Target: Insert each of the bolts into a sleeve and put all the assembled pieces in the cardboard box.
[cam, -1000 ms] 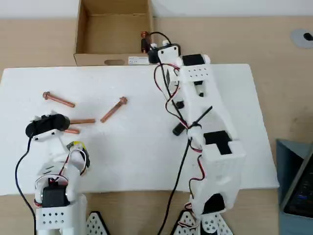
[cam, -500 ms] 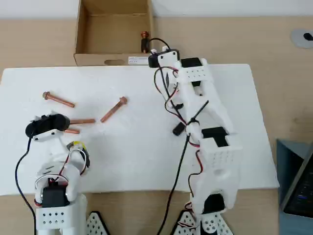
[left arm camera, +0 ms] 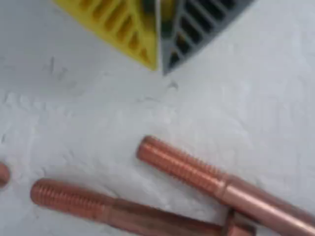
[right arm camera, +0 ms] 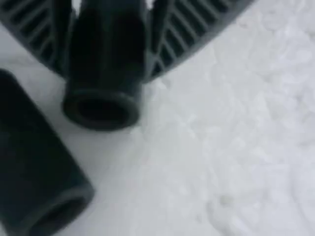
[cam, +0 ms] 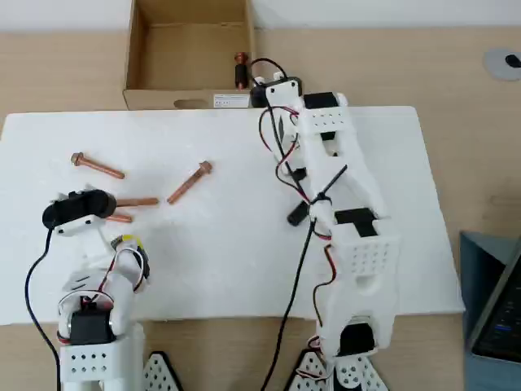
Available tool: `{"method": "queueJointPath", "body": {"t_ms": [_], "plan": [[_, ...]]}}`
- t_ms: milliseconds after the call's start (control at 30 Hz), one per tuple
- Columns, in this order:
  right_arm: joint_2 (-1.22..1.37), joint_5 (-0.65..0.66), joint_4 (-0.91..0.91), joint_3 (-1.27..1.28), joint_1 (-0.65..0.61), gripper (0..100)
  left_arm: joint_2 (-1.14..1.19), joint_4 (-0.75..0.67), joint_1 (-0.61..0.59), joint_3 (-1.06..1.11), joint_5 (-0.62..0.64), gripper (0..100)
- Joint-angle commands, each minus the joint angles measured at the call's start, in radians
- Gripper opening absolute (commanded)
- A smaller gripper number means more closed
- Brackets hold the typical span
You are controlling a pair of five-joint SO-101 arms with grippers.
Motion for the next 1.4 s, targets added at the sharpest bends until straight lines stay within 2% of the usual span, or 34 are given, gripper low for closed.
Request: {"method": "queueJointPath", "body": {"t_ms": [0,433,600,800,1100,1300,1367], "plan": [[-0.018,0.011,0.041,-0.061,-0.002,1.0,-0.005,-0.003,-0.006,-0.008,-0.002,0],[-0.217,0.003,0.417,-0.414,-0.005,1.0,-0.005,-0.003,-0.002,-0.008,-0.006,0],[-0.32,0.002,0.446,-0.395,0.001,1.0,-0.005,-0.003,-0.002,-0.008,-0.006,0],[-0.63,0.002,0.446,-0.231,0.001,1.0,-0.005,-0.003,-0.008,-0.008,-0.003,0],[-1.133,0.002,0.439,0.243,0.027,1.0,-0.005,-0.005,-0.003,-0.008,-0.008,0],[-1.38,0.0,0.376,0.53,0.131,1.0,-0.005,-0.005,-0.003,-0.017,-0.008,1],[-1.468,-0.038,0.342,0.615,0.174,1.0,-0.004,-0.005,-0.003,-0.048,-0.008,1]]}}
